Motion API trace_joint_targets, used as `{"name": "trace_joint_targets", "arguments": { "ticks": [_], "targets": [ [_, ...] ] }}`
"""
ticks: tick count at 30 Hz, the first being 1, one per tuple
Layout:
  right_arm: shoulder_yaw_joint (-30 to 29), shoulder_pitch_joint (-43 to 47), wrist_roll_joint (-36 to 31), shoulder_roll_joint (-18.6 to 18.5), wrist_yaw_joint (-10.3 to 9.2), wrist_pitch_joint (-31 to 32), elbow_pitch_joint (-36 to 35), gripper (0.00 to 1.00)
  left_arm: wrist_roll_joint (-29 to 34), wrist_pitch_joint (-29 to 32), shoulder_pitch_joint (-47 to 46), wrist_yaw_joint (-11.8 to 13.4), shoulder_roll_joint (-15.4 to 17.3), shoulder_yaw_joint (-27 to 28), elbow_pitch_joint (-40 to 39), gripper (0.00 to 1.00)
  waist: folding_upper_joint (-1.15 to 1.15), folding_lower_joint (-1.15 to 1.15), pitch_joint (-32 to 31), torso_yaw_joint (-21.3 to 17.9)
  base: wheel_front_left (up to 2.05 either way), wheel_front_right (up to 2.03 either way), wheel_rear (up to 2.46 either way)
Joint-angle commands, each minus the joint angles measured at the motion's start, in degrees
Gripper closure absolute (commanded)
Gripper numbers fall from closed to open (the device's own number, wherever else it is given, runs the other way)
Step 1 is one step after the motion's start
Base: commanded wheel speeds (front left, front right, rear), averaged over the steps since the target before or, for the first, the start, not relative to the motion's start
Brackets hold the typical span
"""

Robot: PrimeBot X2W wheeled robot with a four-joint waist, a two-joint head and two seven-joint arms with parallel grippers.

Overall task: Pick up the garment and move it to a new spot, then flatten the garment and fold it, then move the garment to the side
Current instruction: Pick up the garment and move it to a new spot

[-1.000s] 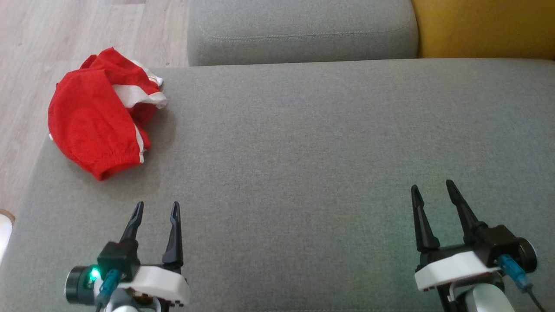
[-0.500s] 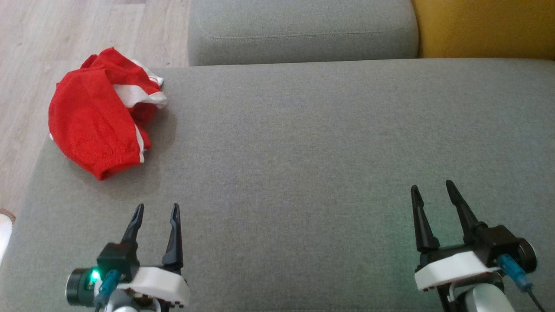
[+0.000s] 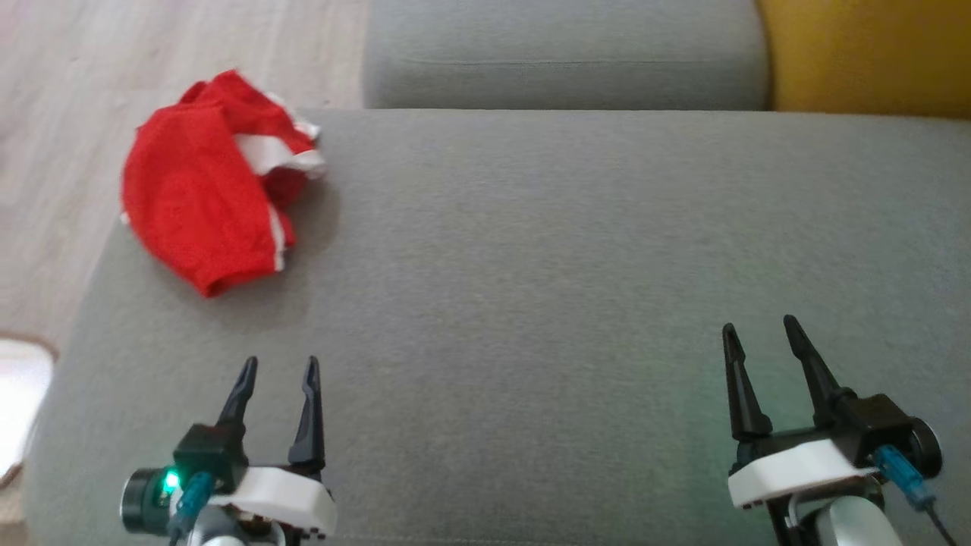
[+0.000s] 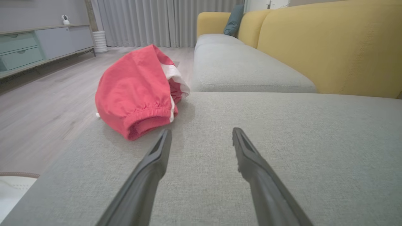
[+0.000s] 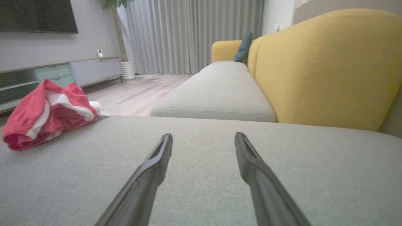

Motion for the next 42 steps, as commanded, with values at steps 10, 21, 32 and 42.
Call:
{"name": "trace_joint_targets", "arguments": {
  "ticks": [10,21,32,42],
  "targets": [
    [2.19,-2.23,0.98,-0.55,0.43,-0.70,-2.25,0.00,0.24,-0.70,-2.47,-0.31,-0.09,1.40,-1.44,0.00,0.00,0.00,0.07,13.73,0.00,0.00,0.00],
    [3.72,-2.64,1.68,-0.55,0.43,-0.70,-2.02,0.00,0.83,-0.70,-1.67,-1.04,-0.08,1.79,-1.52,0.00,0.00,0.00,-0.15,20.79,0.00,0.00,0.00],
    [4.29,-2.71,1.66,-0.55,0.43,-0.70,-2.53,0.00,0.81,-0.70,-2.11,-1.66,-0.02,2.51,-2.02,0.00,0.00,0.00,0.72,18.01,0.00,0.00,0.00],
    [4.70,-6.44,-0.37,-0.55,0.43,-0.70,-5.36,0.00,1.51,-0.70,-18.33,-3.56,0.25,0.83,5.43,0.00,0.00,0.00,8.99,11.72,0.00,0.00,0.00]
  ]
}}
